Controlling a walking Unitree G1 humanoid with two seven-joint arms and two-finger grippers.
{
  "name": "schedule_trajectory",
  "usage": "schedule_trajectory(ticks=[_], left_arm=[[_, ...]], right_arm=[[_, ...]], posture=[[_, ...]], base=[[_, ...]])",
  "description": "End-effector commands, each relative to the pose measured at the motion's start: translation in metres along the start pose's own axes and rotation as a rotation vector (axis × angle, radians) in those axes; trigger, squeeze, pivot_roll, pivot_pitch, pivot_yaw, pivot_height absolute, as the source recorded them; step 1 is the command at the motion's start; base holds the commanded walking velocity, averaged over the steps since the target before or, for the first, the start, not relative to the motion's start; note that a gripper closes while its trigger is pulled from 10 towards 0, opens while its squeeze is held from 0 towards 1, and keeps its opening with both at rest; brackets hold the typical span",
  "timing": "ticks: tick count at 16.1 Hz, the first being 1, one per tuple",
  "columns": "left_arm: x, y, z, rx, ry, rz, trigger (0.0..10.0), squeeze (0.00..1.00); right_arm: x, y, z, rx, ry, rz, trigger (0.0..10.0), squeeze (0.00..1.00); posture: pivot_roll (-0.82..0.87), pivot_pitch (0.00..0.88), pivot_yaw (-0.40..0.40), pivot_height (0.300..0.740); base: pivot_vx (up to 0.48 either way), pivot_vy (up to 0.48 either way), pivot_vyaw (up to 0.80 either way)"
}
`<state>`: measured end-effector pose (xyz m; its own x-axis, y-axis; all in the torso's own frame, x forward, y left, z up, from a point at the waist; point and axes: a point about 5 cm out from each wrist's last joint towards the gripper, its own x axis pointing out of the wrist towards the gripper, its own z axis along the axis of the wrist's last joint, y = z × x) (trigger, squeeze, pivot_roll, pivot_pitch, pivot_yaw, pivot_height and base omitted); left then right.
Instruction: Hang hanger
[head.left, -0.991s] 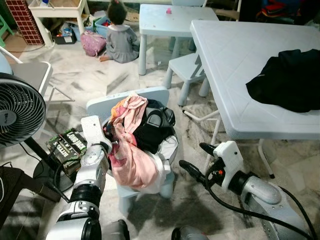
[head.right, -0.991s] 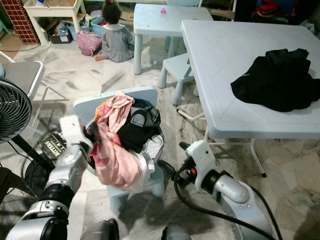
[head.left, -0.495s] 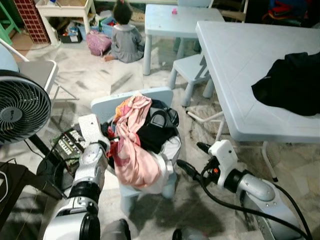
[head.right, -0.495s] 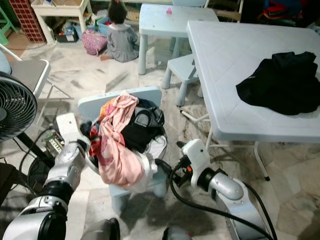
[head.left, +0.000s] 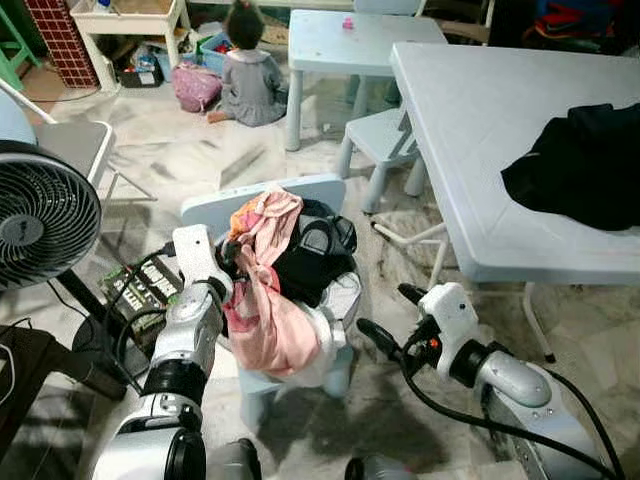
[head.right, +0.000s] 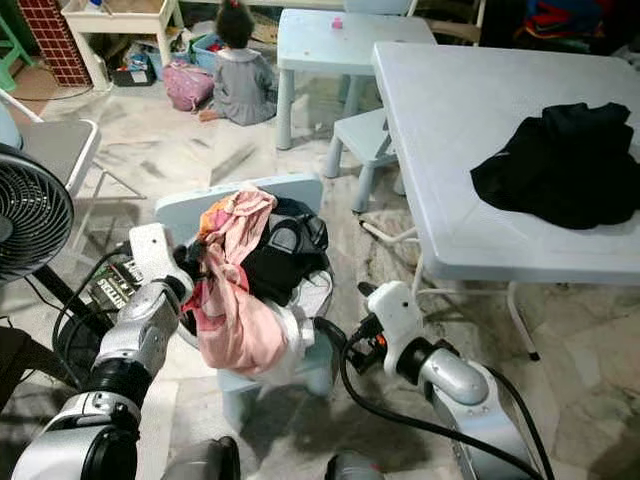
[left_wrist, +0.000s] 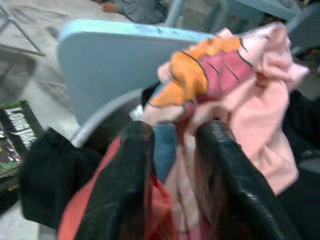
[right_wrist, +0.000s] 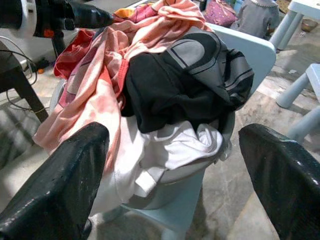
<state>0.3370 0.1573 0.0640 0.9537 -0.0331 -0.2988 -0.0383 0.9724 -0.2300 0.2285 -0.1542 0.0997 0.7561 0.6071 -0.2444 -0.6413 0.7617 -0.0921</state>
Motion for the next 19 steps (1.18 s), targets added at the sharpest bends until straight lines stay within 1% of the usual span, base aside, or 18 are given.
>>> schedule_trajectory(ticks=[1,2,4,6,7,8,9,10,11,13,14,15,19], left_arm=[[-0.002,0.006,-0.007,0.005,0.039,0.001,10.0,1.0],[-0.002,0.012,-0.01,0.008,0.068,0.003,10.0,1.0],[-0.001,0.018,-0.014,0.017,0.138,-0.007,10.0,1.0],[-0.001,0.025,-0.017,0.023,0.181,0.012,10.0,1.0],[0.0,0.025,-0.021,-0.006,0.203,0.002,10.0,1.0],[0.0,0.025,-0.023,-0.015,0.214,0.013,10.0,1.0],[0.003,0.022,-0.023,-0.02,0.218,0.004,10.0,0.6],[0.004,0.019,-0.022,-0.024,0.209,-0.001,7.3,0.05],[0.006,0.016,-0.019,-0.026,0.196,-0.016,0.0,0.0],[0.009,0.008,-0.016,-0.013,0.184,-0.037,0.0,0.0],[0.009,0.006,-0.016,-0.004,0.182,-0.042,0.0,0.0],[0.009,0.005,-0.017,0.009,0.183,-0.044,0.0,0.0],[0.009,0.006,-0.02,0.01,0.188,-0.041,0.0,0.0]], right_arm=[[-0.004,-0.004,0.003,-0.017,-0.008,-0.025,10.0,0.0],[-0.005,-0.004,0.003,-0.022,-0.008,-0.029,10.0,0.0],[-0.008,-0.003,0.002,-0.029,0.0,-0.03,10.0,0.0],[-0.011,-0.001,0.001,-0.026,0.006,-0.034,10.0,0.0],[-0.013,-0.001,-0.001,-0.024,0.012,-0.036,10.0,0.0],[-0.013,0.0,-0.001,-0.024,0.015,-0.036,10.0,0.0],[-0.013,0.001,-0.001,-0.026,0.016,-0.033,10.0,0.0],[-0.013,0.002,-0.001,-0.029,0.016,-0.031,10.0,0.0],[-0.013,0.001,0.0,-0.034,0.018,-0.034,10.0,0.0],[-0.013,-0.001,0.0,-0.039,0.02,-0.043,10.0,0.0],[-0.013,-0.002,0.0,-0.04,0.02,-0.045,10.0,0.0],[-0.013,-0.001,0.0,-0.04,0.02,-0.046,10.0,0.0],[-0.011,0.0,0.0,-0.042,0.019,-0.039,10.0,0.0]], posture=[[-0.11,0.093,-0.039,0.74],[-0.12,0.099,-0.039,0.74],[-0.13,0.116,-0.037,0.74],[-0.14,0.124,-0.035,0.74],[-0.14,0.126,-0.036,0.74],[-0.14,0.126,-0.036,0.74],[-0.15,0.13,-0.041,0.74],[-0.15,0.13,-0.041,0.74],[-0.15,0.13,-0.041,0.74],[-0.16,0.13,-0.042,0.74],[-0.16,0.13,-0.042,0.74],[-0.16,0.128,-0.041,0.74],[-0.15,0.124,-0.044,0.74]], base=[[0.0,0.0,0.0],[0.0,0.0,0.0],[0.0,0.0,0.0],[0.0,0.0,0.0],[0.0,0.0,0.0],[0.0,0.0,0.0],[0.0,0.0,0.0],[0.0,0.0,0.0],[0.0,0.0,0.0],[0.0,0.0,0.0],[0.0,0.0,0.0],[0.0,0.0,0.0],[0.0,0.0,0.0]])
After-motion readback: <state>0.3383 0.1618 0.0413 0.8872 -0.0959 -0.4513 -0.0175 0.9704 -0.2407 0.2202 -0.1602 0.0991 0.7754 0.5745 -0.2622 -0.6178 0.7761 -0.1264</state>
